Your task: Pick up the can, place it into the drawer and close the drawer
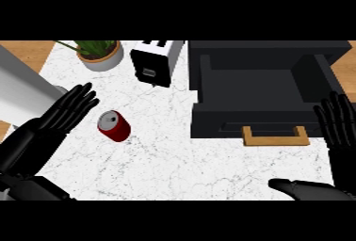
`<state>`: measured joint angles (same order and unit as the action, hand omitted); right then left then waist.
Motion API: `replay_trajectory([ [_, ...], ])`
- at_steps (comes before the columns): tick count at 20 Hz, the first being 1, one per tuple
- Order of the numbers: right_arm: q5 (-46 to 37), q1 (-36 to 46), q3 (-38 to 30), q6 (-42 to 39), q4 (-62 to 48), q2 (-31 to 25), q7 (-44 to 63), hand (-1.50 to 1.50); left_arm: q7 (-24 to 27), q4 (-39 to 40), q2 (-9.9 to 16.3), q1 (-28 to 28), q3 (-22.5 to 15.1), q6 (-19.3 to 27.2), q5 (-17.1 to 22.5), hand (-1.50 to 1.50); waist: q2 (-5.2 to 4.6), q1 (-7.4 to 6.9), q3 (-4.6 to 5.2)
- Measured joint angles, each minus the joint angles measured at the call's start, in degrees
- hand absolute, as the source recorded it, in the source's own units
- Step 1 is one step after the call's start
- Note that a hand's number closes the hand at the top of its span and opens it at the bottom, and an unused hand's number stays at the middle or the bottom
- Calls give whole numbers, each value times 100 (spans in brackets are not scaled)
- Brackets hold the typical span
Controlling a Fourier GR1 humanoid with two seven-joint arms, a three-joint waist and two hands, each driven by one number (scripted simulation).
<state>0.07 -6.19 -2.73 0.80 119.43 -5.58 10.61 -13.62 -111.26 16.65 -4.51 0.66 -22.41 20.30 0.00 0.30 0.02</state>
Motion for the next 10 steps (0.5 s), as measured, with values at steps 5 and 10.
replay_trajectory([
  [5,46,-230,-93,-146,-108,45,-231,-150,-353,59,-25,-96,187,-66,233,-150,3,-13,-2],
  [10,121,-561,-185,-296,60,87,-363,-150,-480,305,-53,-217,387,-108,257,-150,4,-10,-3],
])
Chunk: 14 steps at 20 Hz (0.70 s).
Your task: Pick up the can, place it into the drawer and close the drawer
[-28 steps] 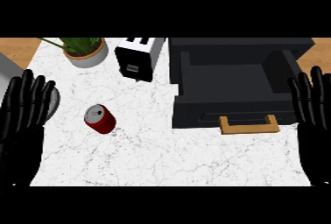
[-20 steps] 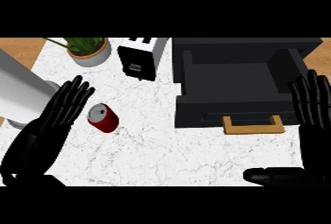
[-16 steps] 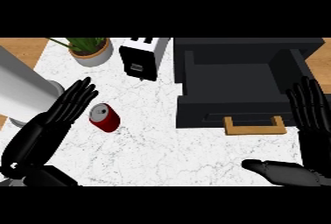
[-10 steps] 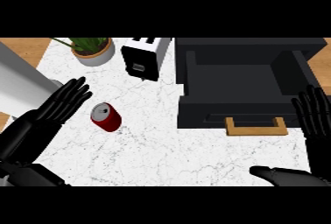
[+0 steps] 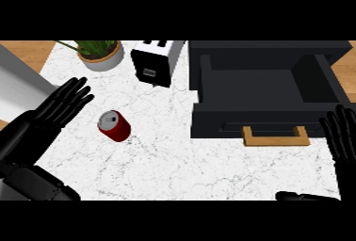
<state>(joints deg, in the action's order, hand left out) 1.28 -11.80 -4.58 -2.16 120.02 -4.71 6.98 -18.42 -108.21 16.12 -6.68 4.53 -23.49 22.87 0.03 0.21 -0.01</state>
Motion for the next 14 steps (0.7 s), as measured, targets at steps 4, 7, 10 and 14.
replay_trajectory([
  [4,15,-173,-32,-110,-32,66,-208,-150,217,356,-64,-13,112,-119,-179,-150,-1,1,2],
  [7,105,-262,-179,-237,-1,29,-238,-150,266,499,-188,-133,57,-64,-399,-150,-1,3,1],
  [10,165,-277,-289,-321,-14,18,-280,-150,616,901,-224,-159,121,-218,-574,-150,-2,5,1],
  [14,350,-273,-542,-494,-53,-59,-257,-150,846,1173,-309,-184,92,-303,-793,-150,-2,3,1],
])
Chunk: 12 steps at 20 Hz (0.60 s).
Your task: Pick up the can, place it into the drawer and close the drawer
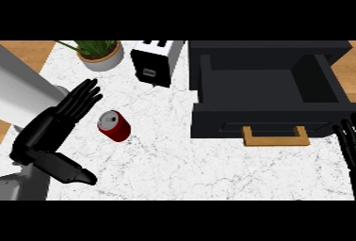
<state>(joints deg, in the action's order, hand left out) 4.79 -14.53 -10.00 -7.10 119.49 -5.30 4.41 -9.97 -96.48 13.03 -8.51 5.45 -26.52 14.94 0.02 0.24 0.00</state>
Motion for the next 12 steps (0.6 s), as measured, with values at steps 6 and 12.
replay_trajectory([
  [6,-59,56,-66,-92,-134,71,-122,-150,383,596,-164,-232,-16,93,-420,-150,-2,3,0],
  [12,-167,-37,-57,-199,-172,167,-225,-150,977,1230,-208,-252,14,78,-808,-150,-1,1,1],
])
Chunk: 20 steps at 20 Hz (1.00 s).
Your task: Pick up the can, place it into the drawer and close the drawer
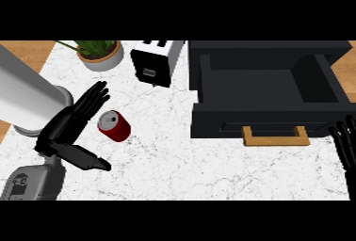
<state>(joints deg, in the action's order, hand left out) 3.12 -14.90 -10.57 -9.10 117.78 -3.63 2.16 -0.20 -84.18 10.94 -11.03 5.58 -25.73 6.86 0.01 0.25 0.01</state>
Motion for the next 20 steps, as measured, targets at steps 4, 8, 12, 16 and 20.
replay_trajectory([
  [4,-25,192,-31,43,-17,7,127,-150,480,522,56,-55,85,-21,-230,-150,-2,-1,0],
  [8,-64,150,-56,-51,-117,16,-16,-150,852,1002,151,-141,186,-72,-374,-150,-3,3,-1],
  [12,-6,311,-152,-67,-167,-22,82,-150,1302,1567,245,-287,251,-89,-584,-150,-4,3,0],
  [16,-77,237,-133,-121,-292,50,-109,-150,1821,2310,334,-502,300,-119,-797,-150,-5,10,0],
  [20,-89,149,-159,-152,-188,93,-135,-150,2226,2920,390,-713,313,-129,-975,-150,-5,16,1],
])
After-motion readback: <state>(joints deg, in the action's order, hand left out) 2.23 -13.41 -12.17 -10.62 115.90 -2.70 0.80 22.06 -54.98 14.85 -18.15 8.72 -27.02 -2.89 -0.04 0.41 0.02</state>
